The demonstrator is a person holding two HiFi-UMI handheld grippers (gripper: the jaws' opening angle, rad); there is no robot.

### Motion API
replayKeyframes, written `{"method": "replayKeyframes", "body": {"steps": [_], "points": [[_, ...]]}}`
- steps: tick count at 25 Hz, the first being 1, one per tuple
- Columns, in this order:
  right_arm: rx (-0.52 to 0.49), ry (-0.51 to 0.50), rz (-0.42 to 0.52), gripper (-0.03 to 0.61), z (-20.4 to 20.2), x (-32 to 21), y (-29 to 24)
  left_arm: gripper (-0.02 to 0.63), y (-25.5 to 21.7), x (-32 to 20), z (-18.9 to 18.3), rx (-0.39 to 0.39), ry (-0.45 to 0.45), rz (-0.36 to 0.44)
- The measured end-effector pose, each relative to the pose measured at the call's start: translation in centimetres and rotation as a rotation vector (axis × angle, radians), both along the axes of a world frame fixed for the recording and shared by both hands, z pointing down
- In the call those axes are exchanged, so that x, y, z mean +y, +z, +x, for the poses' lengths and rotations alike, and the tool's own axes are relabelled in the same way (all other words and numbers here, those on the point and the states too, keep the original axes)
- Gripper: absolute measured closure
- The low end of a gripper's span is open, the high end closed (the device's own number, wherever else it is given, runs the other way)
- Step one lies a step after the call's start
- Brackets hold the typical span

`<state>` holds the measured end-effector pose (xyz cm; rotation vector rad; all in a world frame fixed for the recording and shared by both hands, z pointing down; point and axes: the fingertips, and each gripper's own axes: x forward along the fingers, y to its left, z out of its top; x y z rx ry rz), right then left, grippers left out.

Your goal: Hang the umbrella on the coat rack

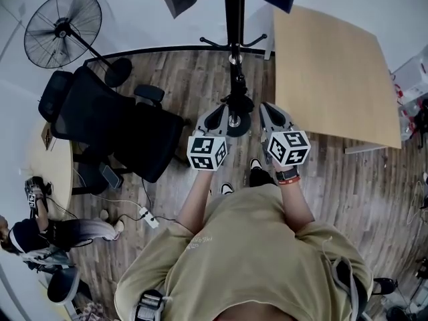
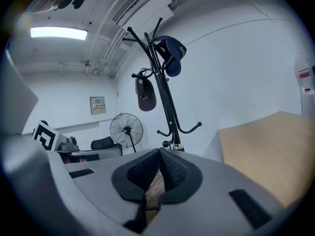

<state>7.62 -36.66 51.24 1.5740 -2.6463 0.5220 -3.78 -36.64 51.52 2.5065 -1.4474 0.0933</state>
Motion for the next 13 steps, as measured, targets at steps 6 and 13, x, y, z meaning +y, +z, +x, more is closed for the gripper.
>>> {"method": "replayKeyframes", "body": {"steps": [6,13], "points": [[0.001,-0.004,-0.016,0.563,1.0,-0.4,0.9,0.591,1.0,-0.3,1.4,0.007,0.024,-0.03],[0.004,-0.041,-0.05,0.561,0.4,-4.1,1.8,0.591,1.5,-2.5,1.5,0.06,0.026,-0.019]]}}
